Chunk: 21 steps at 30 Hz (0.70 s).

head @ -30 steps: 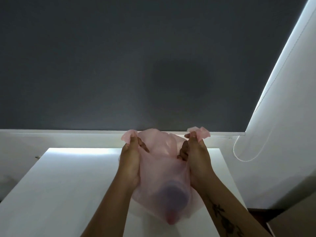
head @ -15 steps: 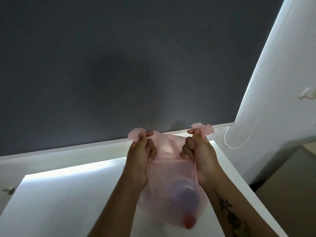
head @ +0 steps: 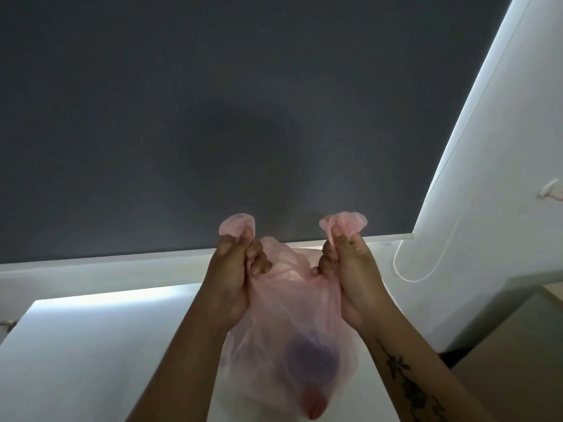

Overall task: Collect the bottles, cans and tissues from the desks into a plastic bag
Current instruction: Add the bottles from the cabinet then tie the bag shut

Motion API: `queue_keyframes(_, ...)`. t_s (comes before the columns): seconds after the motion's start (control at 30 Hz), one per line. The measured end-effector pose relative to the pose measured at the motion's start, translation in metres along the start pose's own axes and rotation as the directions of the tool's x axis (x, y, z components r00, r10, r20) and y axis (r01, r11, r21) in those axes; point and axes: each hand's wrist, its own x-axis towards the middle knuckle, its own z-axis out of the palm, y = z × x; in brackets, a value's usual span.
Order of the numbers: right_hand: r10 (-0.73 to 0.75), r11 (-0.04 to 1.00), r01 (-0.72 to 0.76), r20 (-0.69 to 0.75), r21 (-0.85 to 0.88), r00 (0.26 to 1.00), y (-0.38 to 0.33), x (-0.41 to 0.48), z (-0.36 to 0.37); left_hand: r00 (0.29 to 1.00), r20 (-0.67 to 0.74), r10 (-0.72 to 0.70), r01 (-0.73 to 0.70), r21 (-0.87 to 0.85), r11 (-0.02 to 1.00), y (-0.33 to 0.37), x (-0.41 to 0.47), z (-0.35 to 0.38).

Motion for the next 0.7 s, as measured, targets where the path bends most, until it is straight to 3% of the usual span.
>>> queue_keyframes(0.17, 0.163, 0.974, -0.18, 0.127, 0.138, 0.978, 0.0, 0.007, -0.008, 0.994, -0.017, 0.111, -0.112, -0.098, 0.989, -0.003, -0.002, -0.001)
queue_keyframes(0.27, 0.211, 0.964, -0.228, 0.13, 0.133, 0.969, 0.001, 0.011, -0.008, 0.998, 0.055, -0.008, 0.016, -0.145, 0.989, -0.004, 0.002, -0.004)
queue_keyframes(0.47, -0.022, 0.99, 0.018, -0.028, -0.138, 0.999, 0.004, 0.014, 0.006, 0.989, 0.134, -0.067, 0.034, 0.233, 0.972, -0.004, 0.009, 0.005)
queue_keyframes(0.7, -0.161, 0.895, 0.151, 0.012, -0.42, 0.987, 0.005, 0.015, 0.01, 0.985, 0.154, -0.08, 0.015, 0.384, 0.923, -0.006, 0.02, 0.01)
